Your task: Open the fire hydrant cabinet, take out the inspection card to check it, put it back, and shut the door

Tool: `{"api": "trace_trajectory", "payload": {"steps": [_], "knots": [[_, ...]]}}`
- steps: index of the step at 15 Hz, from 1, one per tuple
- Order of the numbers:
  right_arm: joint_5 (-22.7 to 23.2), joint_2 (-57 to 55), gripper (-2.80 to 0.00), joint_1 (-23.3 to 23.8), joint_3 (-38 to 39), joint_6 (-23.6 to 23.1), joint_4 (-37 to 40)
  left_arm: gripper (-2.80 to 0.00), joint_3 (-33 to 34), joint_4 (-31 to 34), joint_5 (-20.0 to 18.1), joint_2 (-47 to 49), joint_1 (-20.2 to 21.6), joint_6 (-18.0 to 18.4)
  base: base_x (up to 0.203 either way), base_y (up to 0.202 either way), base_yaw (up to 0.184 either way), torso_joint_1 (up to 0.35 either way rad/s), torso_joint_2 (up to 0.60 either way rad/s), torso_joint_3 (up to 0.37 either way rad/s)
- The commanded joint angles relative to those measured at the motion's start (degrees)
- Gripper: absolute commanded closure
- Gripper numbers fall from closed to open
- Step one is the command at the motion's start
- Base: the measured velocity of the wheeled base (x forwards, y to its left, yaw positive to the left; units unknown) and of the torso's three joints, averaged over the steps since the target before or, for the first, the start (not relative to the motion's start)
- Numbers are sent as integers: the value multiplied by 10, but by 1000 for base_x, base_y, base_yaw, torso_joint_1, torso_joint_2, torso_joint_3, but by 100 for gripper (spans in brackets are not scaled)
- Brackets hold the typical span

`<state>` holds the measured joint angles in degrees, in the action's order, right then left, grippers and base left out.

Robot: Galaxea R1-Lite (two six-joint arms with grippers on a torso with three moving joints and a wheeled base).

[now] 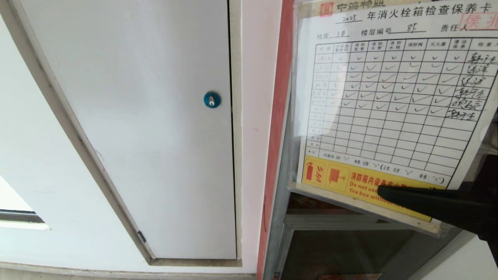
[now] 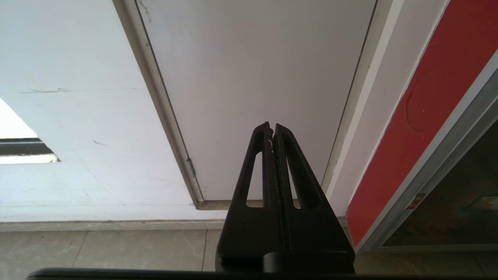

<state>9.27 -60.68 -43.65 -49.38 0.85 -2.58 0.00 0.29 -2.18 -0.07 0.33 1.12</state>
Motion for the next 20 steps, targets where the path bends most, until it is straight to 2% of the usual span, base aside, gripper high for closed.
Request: {"api": "trace_trajectory", "payload": {"steps": [1,8,20], "knots": [[-15,0,0,0,-2,-3,-1,0,0,0,0,1,0,0,0,0,0,0,0,0],[-71,-2,0,0,-2,-18,-1,0,0,1,0,1,0,0,0,0,0,0,0,0],[-181,24,0,0,22,-83,0,0,0,0,0,1,0,0,0,0,0,0,0,0]]}}
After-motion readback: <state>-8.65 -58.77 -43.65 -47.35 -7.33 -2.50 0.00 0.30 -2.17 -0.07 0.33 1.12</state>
